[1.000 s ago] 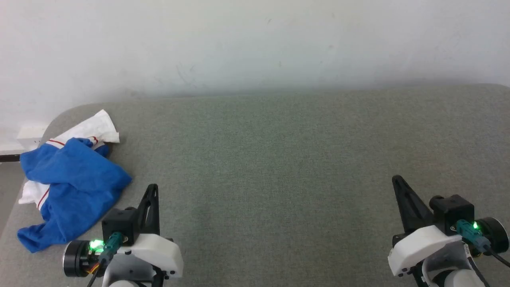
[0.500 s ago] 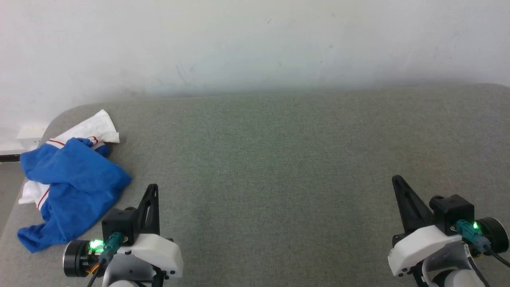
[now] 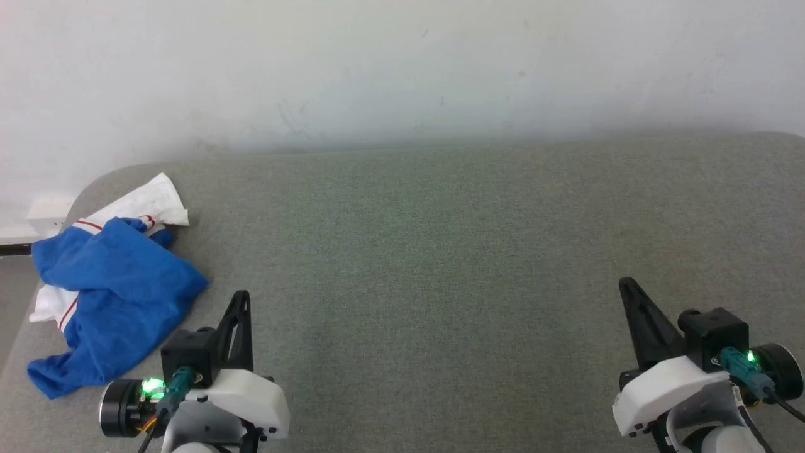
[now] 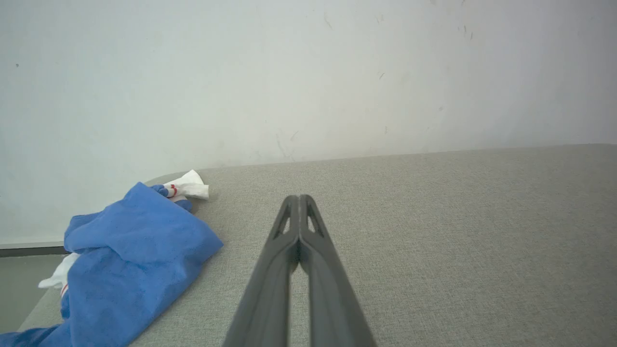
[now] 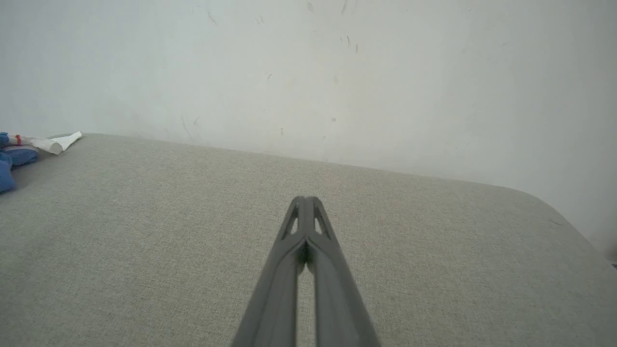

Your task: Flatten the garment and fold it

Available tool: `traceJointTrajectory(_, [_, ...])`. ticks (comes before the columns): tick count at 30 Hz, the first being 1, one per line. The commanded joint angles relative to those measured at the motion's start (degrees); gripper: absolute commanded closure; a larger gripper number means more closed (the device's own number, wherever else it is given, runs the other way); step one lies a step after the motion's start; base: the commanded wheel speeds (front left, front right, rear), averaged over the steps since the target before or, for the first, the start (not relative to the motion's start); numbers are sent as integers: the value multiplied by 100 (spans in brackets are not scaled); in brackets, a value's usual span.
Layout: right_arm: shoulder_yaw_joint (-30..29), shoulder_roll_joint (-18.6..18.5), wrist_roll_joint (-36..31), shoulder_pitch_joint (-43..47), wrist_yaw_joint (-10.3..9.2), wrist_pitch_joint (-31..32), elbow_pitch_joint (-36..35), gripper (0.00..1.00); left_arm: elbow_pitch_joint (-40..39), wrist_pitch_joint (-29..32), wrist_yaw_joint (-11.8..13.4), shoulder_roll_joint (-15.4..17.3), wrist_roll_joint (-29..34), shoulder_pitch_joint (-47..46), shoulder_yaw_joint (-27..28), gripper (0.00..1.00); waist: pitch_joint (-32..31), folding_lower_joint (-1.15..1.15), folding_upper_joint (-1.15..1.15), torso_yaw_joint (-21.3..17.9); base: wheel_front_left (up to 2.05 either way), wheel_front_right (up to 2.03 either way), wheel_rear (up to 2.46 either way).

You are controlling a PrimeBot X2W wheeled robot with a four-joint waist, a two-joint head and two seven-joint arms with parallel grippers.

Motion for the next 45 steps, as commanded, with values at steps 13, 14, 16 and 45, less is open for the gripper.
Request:
traceJointTrajectory(13, [-72,2,141,25,0,-138,32,0,-28,-138,-52,-2,-52,64,10,0,3,0,0,12,0,0,0])
traceJointTrajectory(14, [-79,2,151,27,0,-150,34,0,-30,-150,-56,-2,-57,69,12,0,3,0,0,13,0,0,0])
traceJointTrajectory(16, [-93,2,171,32,0,-174,38,0,-36,-174,-66,-3,-66,81,15,0,3,0,0,15,0,0,0])
traceJointTrajectory(45, [-193,7,374,81,-1,-521,184,0,-78,-522,-95,-9,-262,264,91,0,-26,0,0,237,0,0,0])
